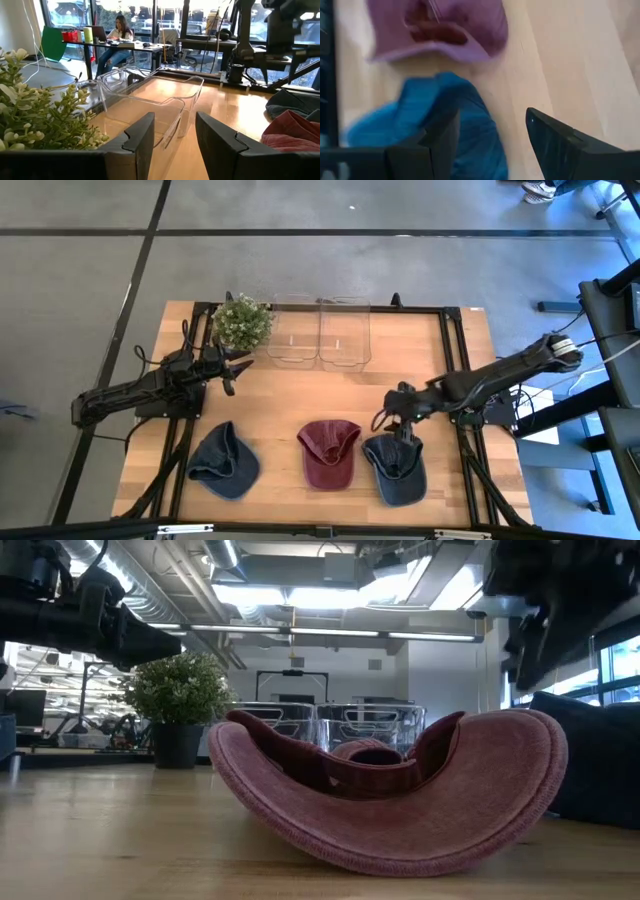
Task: Pick & Place hat
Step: Put the right black cap into the left transparent bin
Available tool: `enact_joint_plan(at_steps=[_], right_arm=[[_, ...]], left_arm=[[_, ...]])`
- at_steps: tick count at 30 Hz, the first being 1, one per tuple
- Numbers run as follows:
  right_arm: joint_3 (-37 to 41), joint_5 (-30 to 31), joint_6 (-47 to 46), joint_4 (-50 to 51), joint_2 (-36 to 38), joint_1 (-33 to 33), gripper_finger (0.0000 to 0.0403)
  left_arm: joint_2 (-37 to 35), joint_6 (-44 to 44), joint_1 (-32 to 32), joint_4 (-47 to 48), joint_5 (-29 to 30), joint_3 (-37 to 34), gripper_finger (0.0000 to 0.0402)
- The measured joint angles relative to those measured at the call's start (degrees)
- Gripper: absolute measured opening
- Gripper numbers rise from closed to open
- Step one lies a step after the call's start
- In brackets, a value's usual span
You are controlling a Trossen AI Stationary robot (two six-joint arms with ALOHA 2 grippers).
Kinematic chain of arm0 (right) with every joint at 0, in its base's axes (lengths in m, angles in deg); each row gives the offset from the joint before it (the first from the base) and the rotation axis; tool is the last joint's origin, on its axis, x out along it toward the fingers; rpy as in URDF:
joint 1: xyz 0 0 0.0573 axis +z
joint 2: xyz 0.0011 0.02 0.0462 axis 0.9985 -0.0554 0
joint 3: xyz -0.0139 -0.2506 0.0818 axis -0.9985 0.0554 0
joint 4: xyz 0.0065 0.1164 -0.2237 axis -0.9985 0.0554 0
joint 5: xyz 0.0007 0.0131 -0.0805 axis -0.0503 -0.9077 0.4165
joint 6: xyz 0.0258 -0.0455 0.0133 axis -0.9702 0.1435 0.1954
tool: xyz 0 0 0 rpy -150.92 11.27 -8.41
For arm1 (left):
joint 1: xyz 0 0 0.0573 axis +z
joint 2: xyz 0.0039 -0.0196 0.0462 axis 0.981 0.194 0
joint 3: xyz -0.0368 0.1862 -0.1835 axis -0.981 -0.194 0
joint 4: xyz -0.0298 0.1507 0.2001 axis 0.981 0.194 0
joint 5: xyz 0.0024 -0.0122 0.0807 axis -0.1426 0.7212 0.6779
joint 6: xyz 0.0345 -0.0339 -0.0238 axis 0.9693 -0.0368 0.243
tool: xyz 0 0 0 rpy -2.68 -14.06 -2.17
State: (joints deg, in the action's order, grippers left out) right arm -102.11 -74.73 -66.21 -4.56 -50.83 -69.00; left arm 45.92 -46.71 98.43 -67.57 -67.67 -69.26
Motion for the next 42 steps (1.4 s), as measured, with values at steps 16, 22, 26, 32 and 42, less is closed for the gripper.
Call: enact_joint_plan(at_steps=[16, 22, 26, 32, 42], right_arm=[[0.0, -6.1, 15.6, -3.7, -19.1, 0.0, 0.0228], [-0.1, -6.0, 17.8, -4.0, -22.5, 0.0, 0.0228], [-0.3, -5.8, 17.4, -3.6, -24.3, 0.0, 0.0227], [-0.3, -5.6, 17.4, -3.5, -24.8, -0.1, 0.0188], [-0.2, -6.2, 17.3, -3.8, -24.8, 0.0, 0.009]], left_arm=[[0.0, 0.0, 0.0, 0.0, 0.0, 0.0, 0.0139], [0.0, 0.0, 0.0, 0.0, 0.0, 0.0, 0.0139], [0.0, 0.0, 0.0, 0.0, 0.0, 0.0, 0.0139], [0.0, 0.0, 0.0, 0.0, 0.0, 0.0, 0.0139], [0.0, 0.0, 0.0, 0.0, 0.0, 0.0, 0.0139]])
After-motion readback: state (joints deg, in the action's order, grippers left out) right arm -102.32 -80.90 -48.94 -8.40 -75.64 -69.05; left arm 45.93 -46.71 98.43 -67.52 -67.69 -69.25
